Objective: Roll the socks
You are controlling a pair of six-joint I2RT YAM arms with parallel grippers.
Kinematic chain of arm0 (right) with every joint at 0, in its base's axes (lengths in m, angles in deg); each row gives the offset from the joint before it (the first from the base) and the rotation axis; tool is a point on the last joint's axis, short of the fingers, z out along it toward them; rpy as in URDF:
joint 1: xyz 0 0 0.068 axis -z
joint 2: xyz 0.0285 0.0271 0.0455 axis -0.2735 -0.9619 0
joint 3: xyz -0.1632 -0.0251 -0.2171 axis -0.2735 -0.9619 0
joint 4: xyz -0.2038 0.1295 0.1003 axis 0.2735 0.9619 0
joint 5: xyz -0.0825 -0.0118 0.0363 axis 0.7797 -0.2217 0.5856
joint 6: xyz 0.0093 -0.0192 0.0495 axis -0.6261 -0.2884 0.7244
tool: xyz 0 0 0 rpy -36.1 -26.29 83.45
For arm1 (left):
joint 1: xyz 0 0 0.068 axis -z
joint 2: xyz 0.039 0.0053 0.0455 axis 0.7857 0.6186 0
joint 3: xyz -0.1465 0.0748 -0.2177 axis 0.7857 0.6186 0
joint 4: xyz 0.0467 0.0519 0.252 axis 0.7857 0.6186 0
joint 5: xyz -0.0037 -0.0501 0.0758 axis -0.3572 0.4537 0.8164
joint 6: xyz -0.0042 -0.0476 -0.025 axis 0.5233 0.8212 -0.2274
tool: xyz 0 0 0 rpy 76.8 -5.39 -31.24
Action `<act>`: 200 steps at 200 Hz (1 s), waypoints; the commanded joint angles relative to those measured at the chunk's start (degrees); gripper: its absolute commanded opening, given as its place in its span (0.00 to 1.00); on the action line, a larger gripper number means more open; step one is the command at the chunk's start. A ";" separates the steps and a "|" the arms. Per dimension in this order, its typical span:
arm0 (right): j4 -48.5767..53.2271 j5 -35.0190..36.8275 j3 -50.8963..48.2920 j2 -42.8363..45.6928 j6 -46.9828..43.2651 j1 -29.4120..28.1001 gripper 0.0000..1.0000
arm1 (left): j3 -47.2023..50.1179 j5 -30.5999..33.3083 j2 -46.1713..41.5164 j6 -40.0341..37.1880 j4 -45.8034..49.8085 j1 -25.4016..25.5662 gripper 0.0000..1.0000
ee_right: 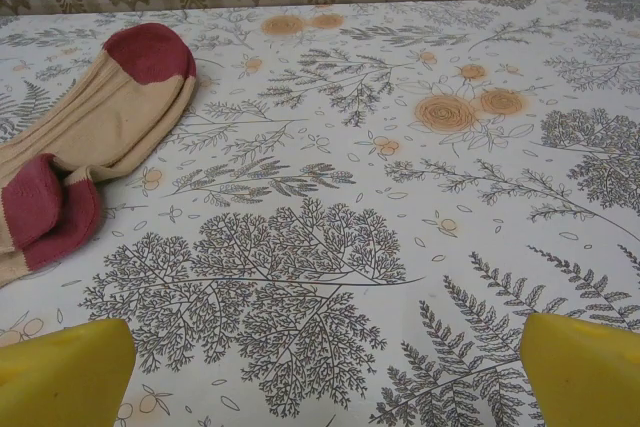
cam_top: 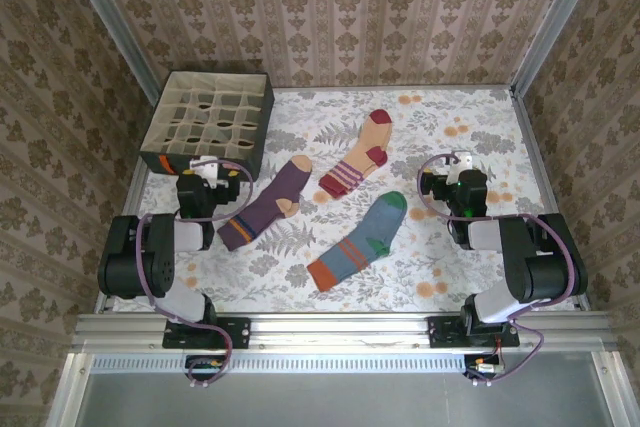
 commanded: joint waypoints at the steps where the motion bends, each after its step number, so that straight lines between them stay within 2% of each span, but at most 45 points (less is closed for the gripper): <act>1: -0.03 1.25 1.27 -0.49 0.22 0.14 1.00 | -1.09 -0.58 -0.08 1.67 0.55 -0.49 1.00; 200: 0.21 1.82 1.36 -0.49 -0.05 -0.21 1.00 | -1.03 -0.38 -0.10 1.67 0.46 -0.42 1.00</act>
